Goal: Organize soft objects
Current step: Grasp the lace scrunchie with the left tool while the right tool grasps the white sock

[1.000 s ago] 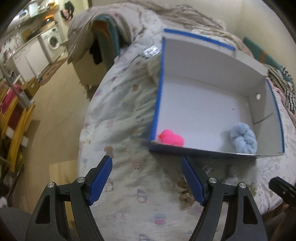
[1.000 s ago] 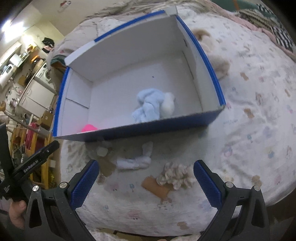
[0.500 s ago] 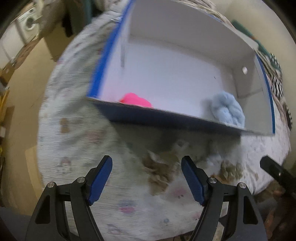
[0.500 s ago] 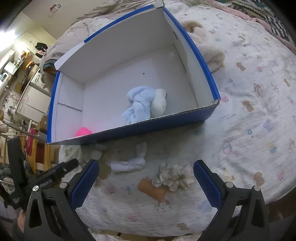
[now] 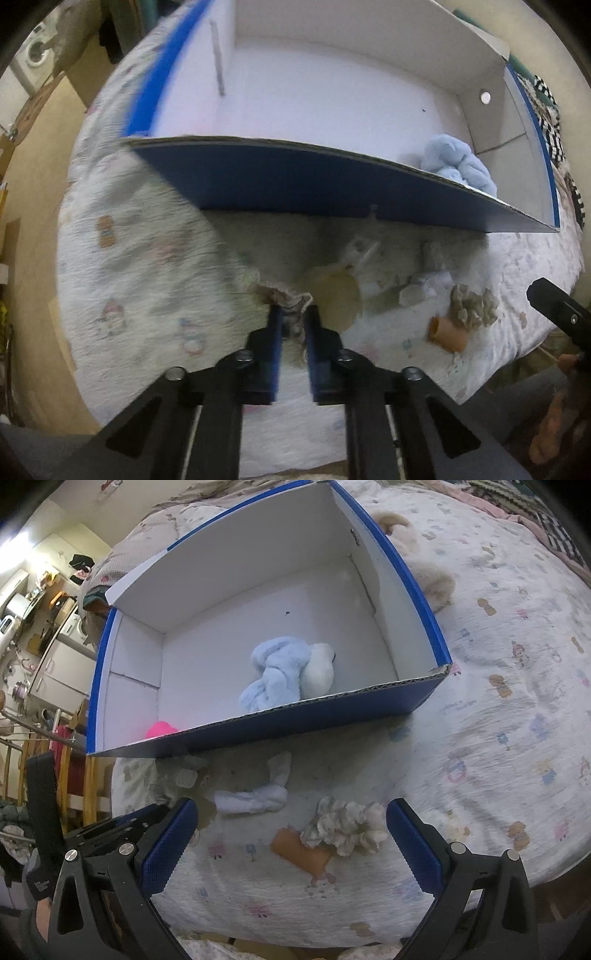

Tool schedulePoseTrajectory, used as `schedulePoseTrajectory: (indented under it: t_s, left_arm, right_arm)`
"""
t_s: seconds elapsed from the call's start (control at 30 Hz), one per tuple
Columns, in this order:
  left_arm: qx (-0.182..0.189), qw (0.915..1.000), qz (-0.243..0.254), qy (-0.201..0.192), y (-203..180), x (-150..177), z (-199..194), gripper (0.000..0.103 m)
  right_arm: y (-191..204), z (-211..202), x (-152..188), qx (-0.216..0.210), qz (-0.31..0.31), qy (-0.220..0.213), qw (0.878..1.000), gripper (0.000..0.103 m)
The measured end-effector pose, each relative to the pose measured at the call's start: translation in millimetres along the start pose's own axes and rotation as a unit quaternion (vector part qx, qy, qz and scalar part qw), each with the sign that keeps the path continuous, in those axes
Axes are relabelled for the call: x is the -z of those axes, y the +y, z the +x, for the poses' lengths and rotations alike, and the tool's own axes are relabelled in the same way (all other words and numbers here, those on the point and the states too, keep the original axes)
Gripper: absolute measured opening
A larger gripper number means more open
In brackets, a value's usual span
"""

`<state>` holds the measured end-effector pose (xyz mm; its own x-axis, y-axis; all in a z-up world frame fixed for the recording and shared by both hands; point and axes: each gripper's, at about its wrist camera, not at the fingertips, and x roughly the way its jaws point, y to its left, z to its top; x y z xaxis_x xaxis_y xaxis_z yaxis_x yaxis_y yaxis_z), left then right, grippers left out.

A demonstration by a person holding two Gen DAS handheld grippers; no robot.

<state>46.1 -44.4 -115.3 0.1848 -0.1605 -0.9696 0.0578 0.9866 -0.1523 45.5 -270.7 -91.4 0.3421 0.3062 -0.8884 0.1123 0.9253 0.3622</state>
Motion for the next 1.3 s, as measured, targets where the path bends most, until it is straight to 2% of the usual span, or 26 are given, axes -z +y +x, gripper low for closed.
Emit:
schedulePoseTrajectory:
  t_s: [0.13,0.3,0.43,0.53,0.63,0.7,0.73,0.8,1.0,1.03,1.07,1.1,1.13,1.2,1.3]
  left_arm:
    - [-0.007,0.9997,-0.008,-0.024,14,4,-20,0.006]
    - [-0.057,0.9958,-0.017,-0.070,30,7,-41,0.006]
    - [-0.051,0.9958,-0.023,-0.073,37,6,-44,0.005]
    - [-0.041,0.9964,-0.033,-0.066,42,3,-40,0.006]
    - [-0.008,0.9964,-0.074,-0.040,51,0,-24,0.027]
    - [0.011,0.9956,-0.091,-0.021,53,1,-13,0.047]
    - [0.015,0.9954,-0.095,-0.007,52,1,-6,0.049]
    - [0.022,0.9952,-0.096,0.005,50,0,3,0.049]
    - [0.012,0.9950,-0.090,0.042,42,-5,30,0.047]
    - [0.004,0.9956,-0.083,0.044,40,-6,33,0.042]
    - [0.000,0.9962,-0.077,0.042,38,-7,33,0.025]
    - [-0.002,0.9966,-0.073,0.038,37,-7,33,0.014]
    - [0.000,0.9972,-0.065,0.038,36,-8,33,0.013]
    - [0.017,0.9970,-0.062,0.042,35,-9,32,0.010]
    - [0.019,0.9976,-0.061,0.029,38,-9,25,0.010]
  right_arm:
    - [-4,2,0,-0.017,0.007,0.006,1.000,0.103]
    - [-5,17,-2,-0.049,0.017,0.026,0.998,0.103]
    - [7,31,-7,-0.068,0.004,0.032,0.997,0.103]
    - [17,47,-10,-0.052,-0.022,0.043,0.997,0.103]
    - [27,65,-11,-0.038,-0.038,0.064,0.997,0.103]
    - [33,74,-11,-0.029,-0.055,0.071,0.996,0.103]
    - [36,77,-11,-0.021,-0.065,0.072,0.995,0.103]
    - [39,84,-11,-0.019,-0.079,0.082,0.993,0.084]
    - [42,96,-3,-0.011,-0.106,0.101,0.989,0.080]
    - [43,97,-3,-0.010,-0.110,0.100,0.989,0.076]
    - [44,97,-3,-0.012,-0.114,0.098,0.989,0.059]
    - [45,97,-3,-0.012,-0.117,0.099,0.988,0.043]
    - [46,97,-2,-0.012,-0.119,0.099,0.988,0.041]
    - [47,93,-1,-0.014,-0.124,0.092,0.988,0.031]
    - [51,89,1,-0.025,-0.124,0.082,0.989,0.029]
